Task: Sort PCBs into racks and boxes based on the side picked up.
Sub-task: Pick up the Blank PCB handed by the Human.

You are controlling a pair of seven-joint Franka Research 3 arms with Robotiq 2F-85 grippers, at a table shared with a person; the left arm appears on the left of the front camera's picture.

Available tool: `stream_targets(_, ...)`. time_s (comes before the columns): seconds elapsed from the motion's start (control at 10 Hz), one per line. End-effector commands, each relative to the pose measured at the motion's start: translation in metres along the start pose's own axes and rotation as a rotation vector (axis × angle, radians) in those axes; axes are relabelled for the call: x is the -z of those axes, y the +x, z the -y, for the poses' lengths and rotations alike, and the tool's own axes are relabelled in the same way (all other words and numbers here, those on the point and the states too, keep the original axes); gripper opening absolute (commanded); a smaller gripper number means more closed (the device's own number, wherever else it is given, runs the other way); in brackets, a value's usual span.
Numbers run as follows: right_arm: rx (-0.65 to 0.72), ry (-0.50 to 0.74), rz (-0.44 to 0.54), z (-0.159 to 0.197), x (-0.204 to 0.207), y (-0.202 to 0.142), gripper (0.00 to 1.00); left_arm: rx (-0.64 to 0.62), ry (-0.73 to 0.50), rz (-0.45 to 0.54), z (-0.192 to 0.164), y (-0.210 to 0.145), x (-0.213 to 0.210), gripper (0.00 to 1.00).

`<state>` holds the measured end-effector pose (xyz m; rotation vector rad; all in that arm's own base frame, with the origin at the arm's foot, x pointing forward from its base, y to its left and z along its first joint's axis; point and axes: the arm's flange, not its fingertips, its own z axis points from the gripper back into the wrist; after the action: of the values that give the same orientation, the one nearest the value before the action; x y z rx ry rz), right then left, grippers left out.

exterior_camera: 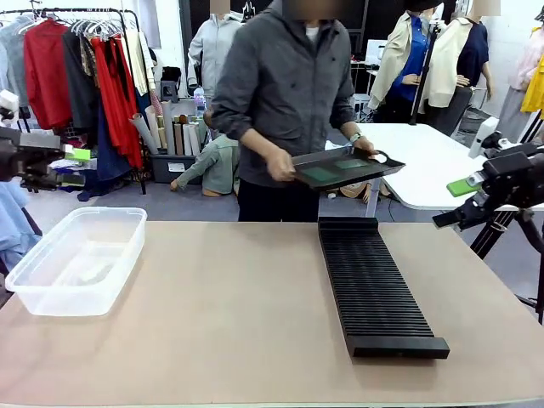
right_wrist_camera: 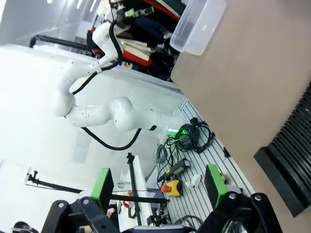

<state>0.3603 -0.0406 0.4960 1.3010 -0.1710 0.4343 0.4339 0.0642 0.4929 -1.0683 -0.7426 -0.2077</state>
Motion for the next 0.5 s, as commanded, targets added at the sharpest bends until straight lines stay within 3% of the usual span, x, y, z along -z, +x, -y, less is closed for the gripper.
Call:
stream_targets(0.0, 0.037, 0.051, 0.05, -0.0049, 0.0017, 0.0014, 1.0, -0.019, -0.041, 0.061, -0.017, -0.0081, -0.0104, 1.0)
stream_targets(0.4, 0.073, 0.076, 0.146, -0.0076, -0.0032, -0.0027, 1.0, -0.035, -0.042, 0.09, -0.0225, -0.0064, -0.0111, 1.0)
